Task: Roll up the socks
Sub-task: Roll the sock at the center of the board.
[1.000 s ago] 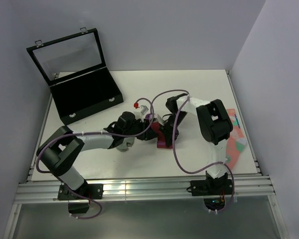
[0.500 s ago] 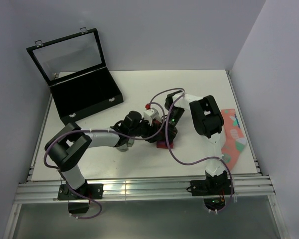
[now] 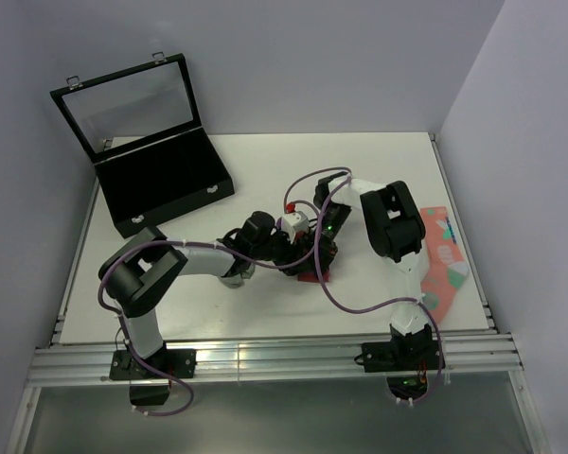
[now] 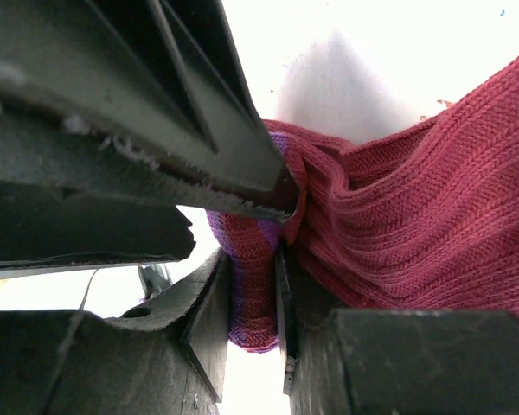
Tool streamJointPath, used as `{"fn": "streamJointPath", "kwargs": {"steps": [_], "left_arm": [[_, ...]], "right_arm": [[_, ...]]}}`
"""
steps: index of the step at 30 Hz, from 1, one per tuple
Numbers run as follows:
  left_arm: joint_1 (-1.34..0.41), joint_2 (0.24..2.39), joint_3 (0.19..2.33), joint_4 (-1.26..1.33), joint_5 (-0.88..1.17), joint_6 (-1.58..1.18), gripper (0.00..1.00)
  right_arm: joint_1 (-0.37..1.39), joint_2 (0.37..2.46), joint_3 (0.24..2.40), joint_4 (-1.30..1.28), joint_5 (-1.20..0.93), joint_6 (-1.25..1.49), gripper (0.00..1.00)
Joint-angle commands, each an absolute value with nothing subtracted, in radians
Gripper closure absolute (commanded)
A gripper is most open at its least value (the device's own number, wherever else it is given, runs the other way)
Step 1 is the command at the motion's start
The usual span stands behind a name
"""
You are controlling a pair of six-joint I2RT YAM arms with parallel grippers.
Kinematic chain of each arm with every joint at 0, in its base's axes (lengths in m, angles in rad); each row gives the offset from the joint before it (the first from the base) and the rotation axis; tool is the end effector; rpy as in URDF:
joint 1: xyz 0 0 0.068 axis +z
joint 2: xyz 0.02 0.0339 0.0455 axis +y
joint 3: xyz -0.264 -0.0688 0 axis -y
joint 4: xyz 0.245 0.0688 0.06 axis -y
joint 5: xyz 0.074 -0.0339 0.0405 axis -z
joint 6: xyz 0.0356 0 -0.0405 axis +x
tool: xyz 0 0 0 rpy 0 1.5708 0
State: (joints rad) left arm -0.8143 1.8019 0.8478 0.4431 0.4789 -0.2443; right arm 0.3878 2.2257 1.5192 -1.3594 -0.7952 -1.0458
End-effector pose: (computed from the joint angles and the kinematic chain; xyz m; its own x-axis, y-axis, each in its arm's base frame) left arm 0.2374 -0.2754 0.1537 -0.5486 0.2685 -0.7918 0.8128 0.3935 -0.4296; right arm 0.3228 0.1593 0.1224 -0.4509 -0.8386 -0.3055 -0.6802 0.1012 0.7260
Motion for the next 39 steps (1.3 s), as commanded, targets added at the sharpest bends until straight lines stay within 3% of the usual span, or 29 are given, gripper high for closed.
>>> {"fn": "streamJointPath", "kwargs": {"steps": [1, 24, 30, 33, 34, 35, 39], "left_arm": [[-0.819, 1.813, 0.847, 0.498, 0.535, -0.212, 0.50], [-0.833, 1.881, 0.868, 0.502, 0.549, -0.235, 0.51], [-0.834, 1.924, 0.877, 0.508, 0.574, -0.281, 0.65], [-0.838, 1.940, 0.879, 0.511, 0.586, -0.313, 0.81], [-0.836, 1.947, 0.885, 0.506, 0.577, -0.328, 0.96], [-0.838, 1.956, 0.893, 0.488, 0.577, -0.356, 1.00], [-0.845, 1.989, 0.922, 0.424, 0.545, -0.428, 1.00]], "right_arm": [[0.380, 2.240, 1.509, -1.402, -0.759, -1.065, 0.87], [0.359, 2.227, 1.491, -1.365, -0.758, -1.037, 0.88], [0.360, 2.215, 1.477, -1.330, -0.759, -1.008, 0.88], [0.359, 2.191, 1.460, -1.292, -0.752, -0.980, 0.88], [0.359, 2.183, 1.445, -1.275, -0.747, -0.967, 0.88], [0.359, 2.174, 1.436, -1.240, -0.744, -0.944, 0.87], [0.359, 2.120, 1.391, -1.158, -0.736, -0.885, 0.79]]}}
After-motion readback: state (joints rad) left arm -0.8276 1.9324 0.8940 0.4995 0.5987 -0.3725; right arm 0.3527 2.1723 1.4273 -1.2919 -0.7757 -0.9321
